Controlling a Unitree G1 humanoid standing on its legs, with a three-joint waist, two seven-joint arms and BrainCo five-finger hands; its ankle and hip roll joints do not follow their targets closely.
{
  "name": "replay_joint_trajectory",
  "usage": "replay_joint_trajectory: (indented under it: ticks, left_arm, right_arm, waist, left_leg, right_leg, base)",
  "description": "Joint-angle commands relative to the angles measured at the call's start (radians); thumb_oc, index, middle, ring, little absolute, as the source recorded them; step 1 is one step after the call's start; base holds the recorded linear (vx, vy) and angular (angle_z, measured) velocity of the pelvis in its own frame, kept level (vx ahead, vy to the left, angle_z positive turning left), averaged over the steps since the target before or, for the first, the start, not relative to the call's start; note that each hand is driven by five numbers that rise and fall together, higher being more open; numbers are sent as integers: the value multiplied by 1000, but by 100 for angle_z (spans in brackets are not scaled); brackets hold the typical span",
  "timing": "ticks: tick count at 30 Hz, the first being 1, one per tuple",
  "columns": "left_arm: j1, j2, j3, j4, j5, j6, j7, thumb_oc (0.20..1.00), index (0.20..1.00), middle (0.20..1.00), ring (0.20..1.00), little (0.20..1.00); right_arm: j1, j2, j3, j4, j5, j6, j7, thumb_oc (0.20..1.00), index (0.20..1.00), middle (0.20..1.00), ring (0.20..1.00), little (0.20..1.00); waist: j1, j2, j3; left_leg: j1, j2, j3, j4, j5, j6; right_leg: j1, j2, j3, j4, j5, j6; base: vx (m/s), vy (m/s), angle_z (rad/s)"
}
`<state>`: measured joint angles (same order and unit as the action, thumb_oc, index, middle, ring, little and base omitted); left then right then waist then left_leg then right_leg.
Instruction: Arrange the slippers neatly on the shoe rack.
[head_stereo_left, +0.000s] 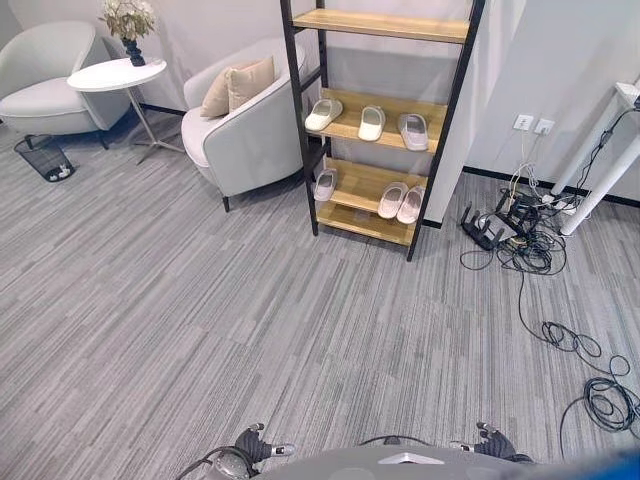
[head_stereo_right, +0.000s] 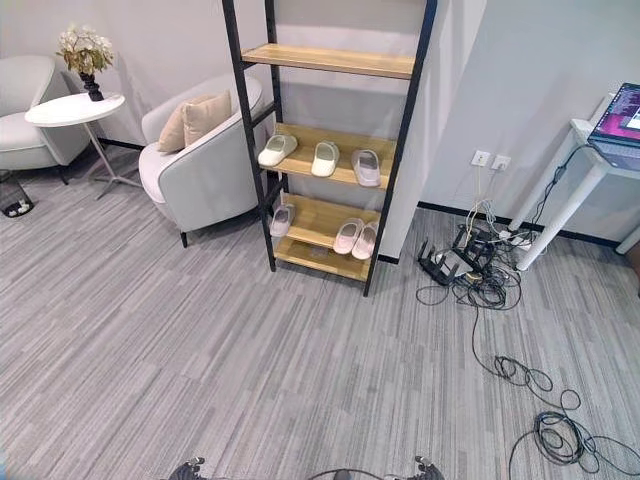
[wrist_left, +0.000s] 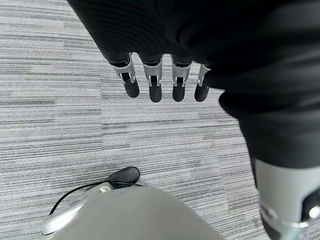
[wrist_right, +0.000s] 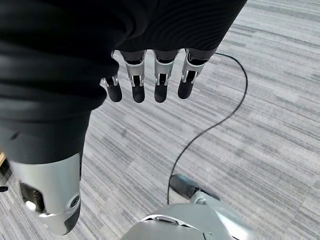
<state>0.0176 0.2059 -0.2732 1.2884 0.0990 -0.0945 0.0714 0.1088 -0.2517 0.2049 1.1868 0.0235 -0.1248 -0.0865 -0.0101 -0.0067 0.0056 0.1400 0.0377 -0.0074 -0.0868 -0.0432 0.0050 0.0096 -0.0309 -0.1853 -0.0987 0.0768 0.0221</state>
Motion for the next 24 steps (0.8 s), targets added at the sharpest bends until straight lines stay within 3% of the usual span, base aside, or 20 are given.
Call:
replay_joint_trajectory:
  ticks: [1,17,19,21,23,24]
  left_arm:
    - [-40,-36,-1,71,-7,-6,-16,1000,1000,1000,1000,1000]
    - [-46,-26,-10,66,-37,-9,-37,1000,1000,1000,1000,1000]
    - [-59,-17,-15,45,-57,-13,-35,1000,1000,1000,1000,1000]
    - [-93,-13,-39,14,-55,-20,-23,1000,1000,1000,1000,1000]
    - [-96,-13,-30,-3,-94,-25,-20,1000,1000,1000,1000,1000]
    - [-90,-15,-12,-6,-119,-28,-21,1000,1000,1000,1000,1000]
  right_arm:
    - [-46,1,-1,54,41,3,6,1000,1000,1000,1000,1000]
    - [-52,7,17,39,58,8,49,1000,1000,1000,1000,1000]
    - [-69,-8,25,34,54,7,49,1000,1000,1000,1000,1000]
    - [-85,-24,27,35,55,5,46,1000,1000,1000,1000,1000]
    - [-91,-36,23,38,59,8,44,1000,1000,1000,1000,1000]
    - [-87,-35,12,50,62,8,38,1000,1000,1000,1000,1000]
  waist:
    - [-6,-35,20]
    - [-11,-23,47]
    - [-9,-28,81]
    - [-1,-35,142]
    - [4,-33,162]
    - [15,-39,160]
  left_leg:
    - [-11,7,-22,16,-24,-27]
    - [-38,15,-46,21,-15,-39]
    - [-105,20,-53,129,-37,-50]
    - [-260,21,-33,400,3,-82]
    - [-318,25,-28,456,29,-79]
    - [-354,13,-26,383,7,-70]
  right_leg:
    - [92,-69,1,30,-80,83]
    - [61,-68,-21,89,-113,70]
    - [30,-60,-16,124,-135,52]
    - [34,-56,-27,138,-162,19]
    - [40,-56,-37,139,-174,12]
    - [48,-62,-48,132,-179,21]
  base:
    - [31,-13,-3]
    - [11,-44,5]
    - [-58,-178,9]
    - [-45,-169,19]
    - [112,-23,49]
    - [228,59,43]
